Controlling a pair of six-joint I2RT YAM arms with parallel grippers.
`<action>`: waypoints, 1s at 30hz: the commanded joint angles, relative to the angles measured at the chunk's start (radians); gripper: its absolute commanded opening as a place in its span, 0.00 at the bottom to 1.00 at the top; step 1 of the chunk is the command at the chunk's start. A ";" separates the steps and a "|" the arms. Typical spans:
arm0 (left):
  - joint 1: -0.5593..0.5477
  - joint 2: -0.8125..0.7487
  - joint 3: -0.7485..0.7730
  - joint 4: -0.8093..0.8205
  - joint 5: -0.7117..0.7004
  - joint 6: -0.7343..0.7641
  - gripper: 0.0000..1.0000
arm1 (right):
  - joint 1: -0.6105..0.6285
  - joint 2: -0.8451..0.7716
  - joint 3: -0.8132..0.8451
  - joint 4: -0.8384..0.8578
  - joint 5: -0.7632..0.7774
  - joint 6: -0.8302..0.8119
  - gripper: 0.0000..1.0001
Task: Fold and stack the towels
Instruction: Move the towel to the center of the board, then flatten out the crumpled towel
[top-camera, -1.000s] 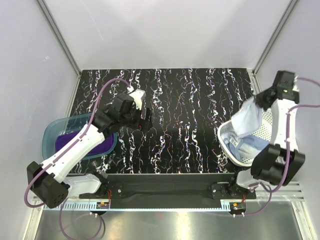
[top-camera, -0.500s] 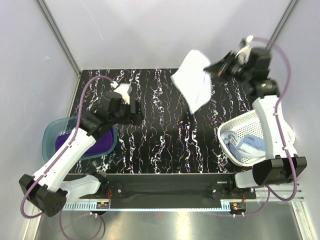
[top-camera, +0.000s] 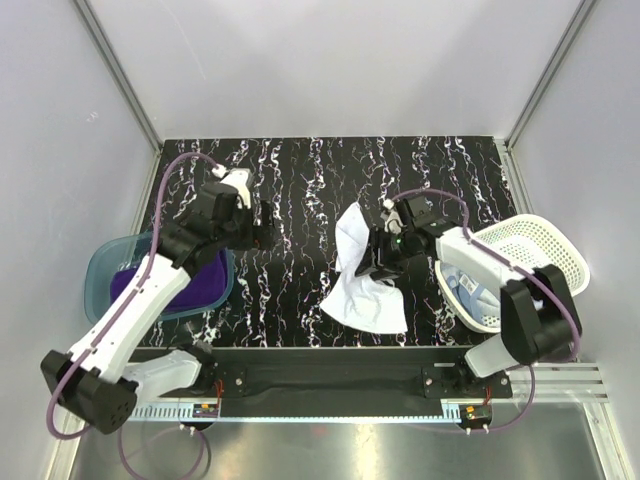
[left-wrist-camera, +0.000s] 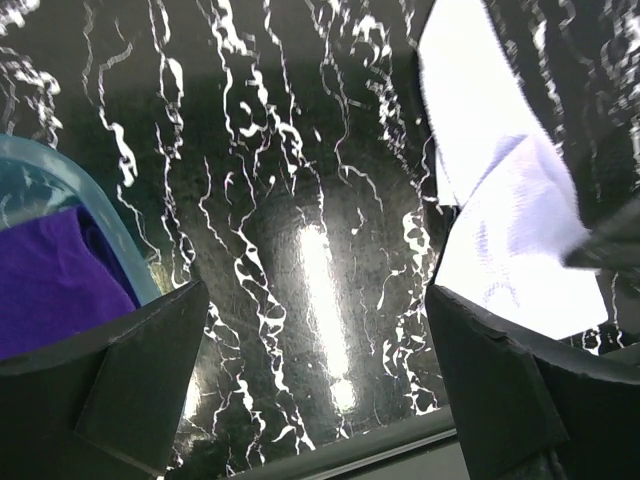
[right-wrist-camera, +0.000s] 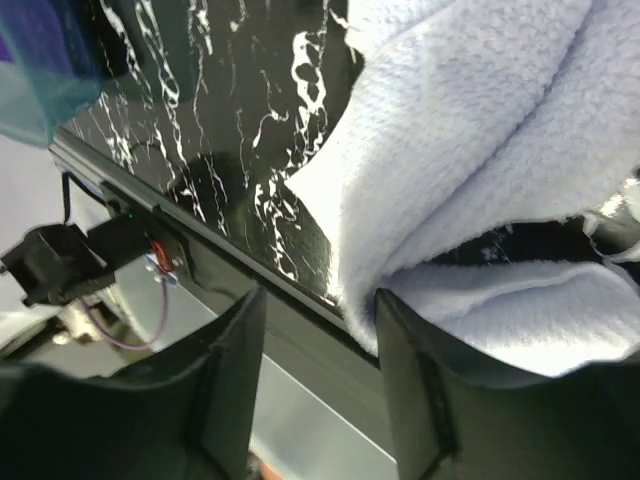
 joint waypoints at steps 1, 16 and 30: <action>0.003 0.032 0.005 0.067 0.080 -0.007 0.95 | -0.003 -0.120 0.078 -0.074 0.059 -0.128 0.56; -0.011 0.536 0.210 0.274 0.223 -0.110 0.79 | -0.131 0.447 0.664 -0.069 0.275 -0.239 0.59; -0.206 0.650 0.005 0.398 0.247 -0.182 0.66 | -0.140 0.641 0.630 0.043 0.069 -0.267 0.52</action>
